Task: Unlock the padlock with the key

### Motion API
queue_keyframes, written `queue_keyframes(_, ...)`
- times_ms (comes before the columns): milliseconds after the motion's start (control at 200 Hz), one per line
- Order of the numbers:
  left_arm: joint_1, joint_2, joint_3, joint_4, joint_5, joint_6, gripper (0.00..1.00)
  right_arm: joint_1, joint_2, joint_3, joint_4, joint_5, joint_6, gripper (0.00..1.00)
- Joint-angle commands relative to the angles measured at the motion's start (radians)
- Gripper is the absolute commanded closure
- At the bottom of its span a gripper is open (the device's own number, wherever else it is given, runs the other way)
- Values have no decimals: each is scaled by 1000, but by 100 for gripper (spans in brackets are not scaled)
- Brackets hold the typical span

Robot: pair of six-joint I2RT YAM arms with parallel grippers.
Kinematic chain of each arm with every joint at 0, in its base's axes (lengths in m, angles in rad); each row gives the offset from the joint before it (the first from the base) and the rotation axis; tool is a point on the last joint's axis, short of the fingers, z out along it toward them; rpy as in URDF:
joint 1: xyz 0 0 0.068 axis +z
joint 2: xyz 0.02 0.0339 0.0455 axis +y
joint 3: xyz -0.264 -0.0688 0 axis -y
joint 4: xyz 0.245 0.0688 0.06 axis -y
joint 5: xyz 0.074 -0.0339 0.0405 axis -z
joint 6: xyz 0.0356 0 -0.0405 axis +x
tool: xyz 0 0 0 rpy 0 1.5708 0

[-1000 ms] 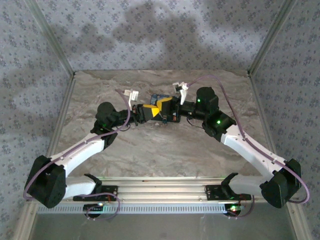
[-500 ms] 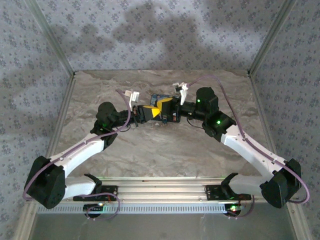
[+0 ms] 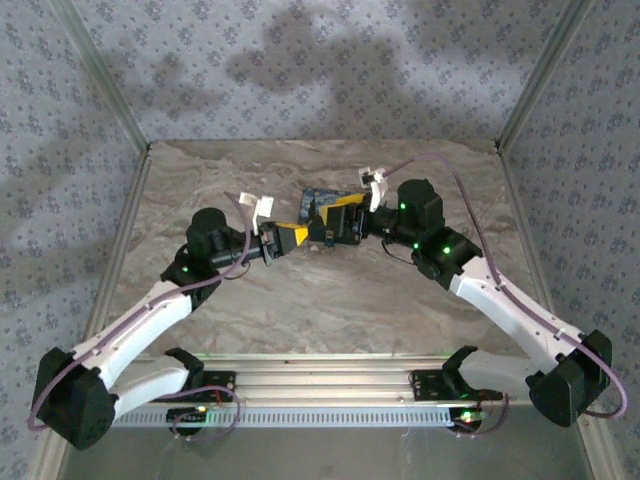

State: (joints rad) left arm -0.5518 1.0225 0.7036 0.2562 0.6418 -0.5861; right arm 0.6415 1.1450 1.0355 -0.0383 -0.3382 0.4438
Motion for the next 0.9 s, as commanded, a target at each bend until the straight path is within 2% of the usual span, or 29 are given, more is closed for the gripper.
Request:
queue_keyframes(0, -2, -51, -24, -214, -110, 120, 100, -1, 3, -24, -150, 180, 53, 42)
queue_keyframes(160, -2, -119, -101, -291, -195, 126, 100, 22, 87, -41, -250, 278, 135, 45)
queue_keyframes(285, 0, -156, -161, -293, -209, 103, 100, 59, 137, -103, -140, 255, 176, 47)
queue_keyframes(430, 22, -150, -192, -344, -249, 71, 100, 89, 221, -136, -125, 364, 287, 47)
queue_keyframes(640, 39, -172, -261, -364, -281, 16, 100, 174, 425, -8, -275, 654, 317, 47)
queue_keyframes(894, 44, -289, -319, -447, -289, -46, 100, 215, 690, 185, -262, 761, 316, 47)
